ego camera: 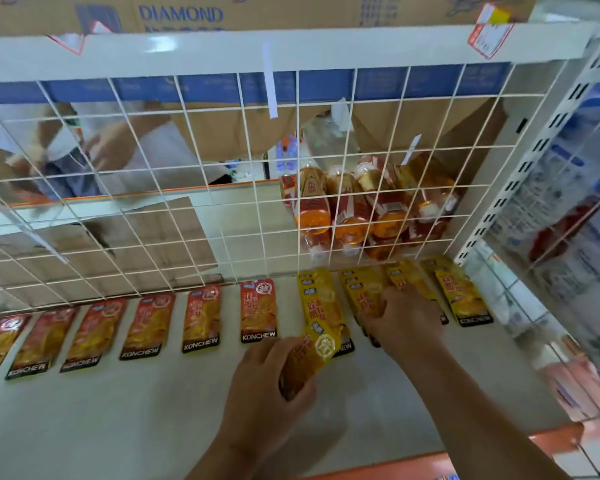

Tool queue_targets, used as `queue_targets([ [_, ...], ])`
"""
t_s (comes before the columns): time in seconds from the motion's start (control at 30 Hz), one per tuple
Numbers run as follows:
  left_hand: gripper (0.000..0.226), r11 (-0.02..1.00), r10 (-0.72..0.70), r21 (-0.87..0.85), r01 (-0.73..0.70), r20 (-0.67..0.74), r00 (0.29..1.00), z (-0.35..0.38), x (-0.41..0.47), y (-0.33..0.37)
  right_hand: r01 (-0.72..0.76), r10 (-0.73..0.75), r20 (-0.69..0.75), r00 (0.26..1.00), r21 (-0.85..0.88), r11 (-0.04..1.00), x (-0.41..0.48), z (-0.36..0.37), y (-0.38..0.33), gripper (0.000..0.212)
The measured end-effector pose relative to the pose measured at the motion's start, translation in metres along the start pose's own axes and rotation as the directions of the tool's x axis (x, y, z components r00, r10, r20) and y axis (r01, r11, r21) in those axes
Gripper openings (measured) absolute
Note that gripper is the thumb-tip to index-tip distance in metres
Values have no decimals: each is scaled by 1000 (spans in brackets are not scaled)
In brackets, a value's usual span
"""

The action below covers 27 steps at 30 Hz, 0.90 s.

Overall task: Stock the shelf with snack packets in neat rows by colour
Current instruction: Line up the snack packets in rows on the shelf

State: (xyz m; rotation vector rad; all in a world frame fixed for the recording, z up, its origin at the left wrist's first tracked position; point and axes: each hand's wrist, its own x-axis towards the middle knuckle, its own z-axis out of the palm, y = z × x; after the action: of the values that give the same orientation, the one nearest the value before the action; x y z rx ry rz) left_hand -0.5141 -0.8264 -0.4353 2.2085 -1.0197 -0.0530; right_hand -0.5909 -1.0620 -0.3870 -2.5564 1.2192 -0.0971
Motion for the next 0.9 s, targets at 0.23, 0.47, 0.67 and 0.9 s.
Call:
queue_targets([
  [0.23,55,1000,14,0,-14,12,1000,1,1,-3,-6,7,31,1000,-39,999,2,2,0,63],
  [0.47,54,999,38,-9,-38,8,999,1,1,-2,-15,17,42,999,-44,999,-1,1,-3,59],
  [0.67,56,999,35,-9,-35,-13,999,2,1,-2,-21,21,41,999,10,1000,-3,0,-1,53],
  [0.9,57,999,42,0,-42,-29,999,3,-1,-2,42,-30,-104,994,110,993,-15,-9,6,31],
])
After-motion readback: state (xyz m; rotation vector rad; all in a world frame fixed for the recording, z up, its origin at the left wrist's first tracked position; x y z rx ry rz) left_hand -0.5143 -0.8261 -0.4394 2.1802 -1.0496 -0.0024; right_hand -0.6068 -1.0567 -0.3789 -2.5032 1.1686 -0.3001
